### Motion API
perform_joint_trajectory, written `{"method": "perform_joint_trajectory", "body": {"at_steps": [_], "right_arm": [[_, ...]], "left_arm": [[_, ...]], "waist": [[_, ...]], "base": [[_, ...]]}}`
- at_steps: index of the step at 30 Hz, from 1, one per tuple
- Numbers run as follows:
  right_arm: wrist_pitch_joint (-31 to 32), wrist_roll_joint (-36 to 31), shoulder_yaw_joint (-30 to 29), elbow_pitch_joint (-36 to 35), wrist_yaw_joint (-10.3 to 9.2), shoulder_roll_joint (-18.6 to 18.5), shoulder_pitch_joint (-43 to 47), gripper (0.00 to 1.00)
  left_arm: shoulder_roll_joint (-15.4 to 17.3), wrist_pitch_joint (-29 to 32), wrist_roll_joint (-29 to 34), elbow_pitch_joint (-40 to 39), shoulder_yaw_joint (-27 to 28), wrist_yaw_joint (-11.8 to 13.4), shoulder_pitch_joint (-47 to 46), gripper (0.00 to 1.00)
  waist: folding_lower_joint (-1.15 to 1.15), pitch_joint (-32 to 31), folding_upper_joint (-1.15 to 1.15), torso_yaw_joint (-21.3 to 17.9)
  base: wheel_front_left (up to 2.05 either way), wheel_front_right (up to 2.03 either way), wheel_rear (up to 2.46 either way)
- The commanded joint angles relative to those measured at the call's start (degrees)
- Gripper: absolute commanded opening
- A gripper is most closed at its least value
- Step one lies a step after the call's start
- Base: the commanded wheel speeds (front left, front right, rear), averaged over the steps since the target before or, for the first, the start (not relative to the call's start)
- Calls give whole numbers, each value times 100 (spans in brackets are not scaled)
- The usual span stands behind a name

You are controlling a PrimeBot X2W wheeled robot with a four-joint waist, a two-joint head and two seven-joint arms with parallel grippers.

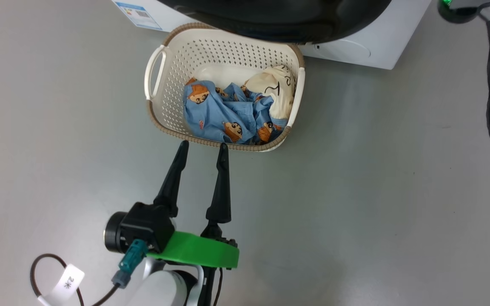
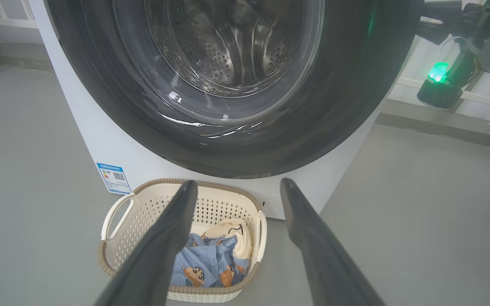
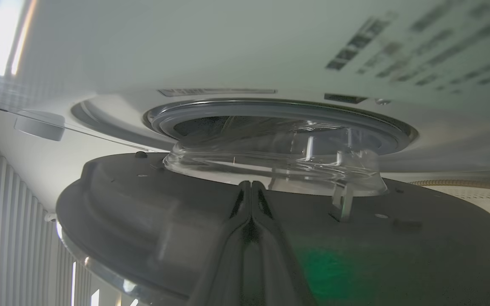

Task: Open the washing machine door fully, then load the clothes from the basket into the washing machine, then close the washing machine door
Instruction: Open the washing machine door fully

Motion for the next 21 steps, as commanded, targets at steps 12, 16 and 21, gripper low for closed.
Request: {"method": "perform_joint_trajectory", "body": {"at_steps": [12, 16, 21], "right_arm": [[411, -178, 139, -270, 52, 429, 516, 0], [525, -199, 157, -356, 52, 485, 681, 0], [659, -234, 218, -503, 52, 546, 881, 0]], "left_arm": [[83, -36, 91, -73, 197, -10, 17, 100], [83, -36, 109, -63, 207, -20, 41, 100], [83, -36, 131, -56, 217, -28, 57, 100]], "waist": [[0, -196, 0, -36], [0, -256, 0, -61], [0, -317, 0, -93]], "base": [[0, 0, 0], [0, 0, 0], [0, 0, 0]]}}
